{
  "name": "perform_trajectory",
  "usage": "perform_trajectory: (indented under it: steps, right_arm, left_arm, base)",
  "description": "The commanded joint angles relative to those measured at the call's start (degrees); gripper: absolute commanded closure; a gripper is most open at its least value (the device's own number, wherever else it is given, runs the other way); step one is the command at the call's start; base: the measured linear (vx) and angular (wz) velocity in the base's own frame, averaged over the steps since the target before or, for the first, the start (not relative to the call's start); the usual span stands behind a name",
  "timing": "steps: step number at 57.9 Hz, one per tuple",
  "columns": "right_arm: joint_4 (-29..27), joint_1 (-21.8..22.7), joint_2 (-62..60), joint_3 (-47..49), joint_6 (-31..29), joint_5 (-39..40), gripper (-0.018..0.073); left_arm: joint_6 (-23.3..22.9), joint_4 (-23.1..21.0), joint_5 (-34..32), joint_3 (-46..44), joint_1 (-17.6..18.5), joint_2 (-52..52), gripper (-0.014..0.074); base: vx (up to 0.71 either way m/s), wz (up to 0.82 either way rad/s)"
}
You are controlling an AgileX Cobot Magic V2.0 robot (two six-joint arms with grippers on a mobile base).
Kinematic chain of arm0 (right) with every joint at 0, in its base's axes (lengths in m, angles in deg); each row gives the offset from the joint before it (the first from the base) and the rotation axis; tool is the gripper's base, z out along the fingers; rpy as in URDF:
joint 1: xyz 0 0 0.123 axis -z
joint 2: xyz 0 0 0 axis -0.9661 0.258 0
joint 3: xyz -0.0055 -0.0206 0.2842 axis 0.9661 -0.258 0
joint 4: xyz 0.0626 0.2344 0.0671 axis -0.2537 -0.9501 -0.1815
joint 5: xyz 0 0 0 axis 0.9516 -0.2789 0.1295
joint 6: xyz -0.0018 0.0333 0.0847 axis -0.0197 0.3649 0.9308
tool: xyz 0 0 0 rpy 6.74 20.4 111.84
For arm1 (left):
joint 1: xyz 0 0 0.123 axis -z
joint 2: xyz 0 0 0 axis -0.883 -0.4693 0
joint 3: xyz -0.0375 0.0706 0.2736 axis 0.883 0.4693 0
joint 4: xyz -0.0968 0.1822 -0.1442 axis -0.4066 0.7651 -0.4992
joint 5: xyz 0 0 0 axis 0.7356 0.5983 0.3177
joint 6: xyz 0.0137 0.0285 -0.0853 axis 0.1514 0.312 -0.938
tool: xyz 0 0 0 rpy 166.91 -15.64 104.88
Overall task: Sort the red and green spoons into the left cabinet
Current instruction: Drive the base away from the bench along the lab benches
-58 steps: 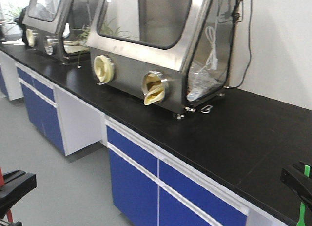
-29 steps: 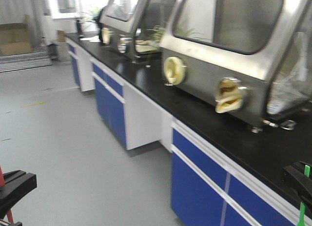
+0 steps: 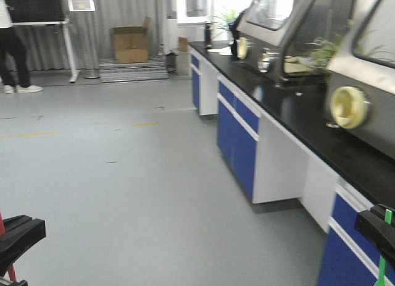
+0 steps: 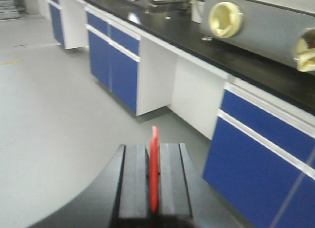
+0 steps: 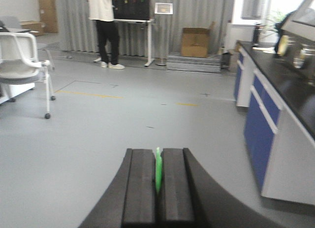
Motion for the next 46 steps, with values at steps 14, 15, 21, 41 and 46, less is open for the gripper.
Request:
perform_trajectory:
  steps: [14,15,21,41,46]
  right_arm:
    - [0.10,-0.16,-0.21,1.70,-0.33,4.92,0.0561]
    - [0.10,-0.16,-0.21,1.70,-0.33,4.92,0.0561]
    - [0.10,-0.16,-0.21,1.70,-0.33,4.92,0.0561]
    - [0.10,-0.16,-0.21,1.70,-0.33,4.92,0.0561]
    - [0.10,-0.16,-0.21,1.70,-0.33,4.92,0.0561]
  left_arm:
    - [-0.04,-0.32,-4.07,-1.79,0.25,0.54,0.0596]
    - [-0.04,-0.32,-4.07,-1.79,0.25,0.54,0.0596]
    - [-0.04,-0.32,-4.07,-1.79,0.25,0.54,0.0596]
    - [-0.04,-0.32,-4.13,-1.79,0.25,0.54,0.0596]
    - [-0.04,-0.32,-4.13,-1.79,0.25,0.54,0.0596]
  base:
    - [0.32,0.38]
    - [0.36,0.25]
    - [0.37,0.21]
    - [0.41,0.11]
    - [0.46,0.12]
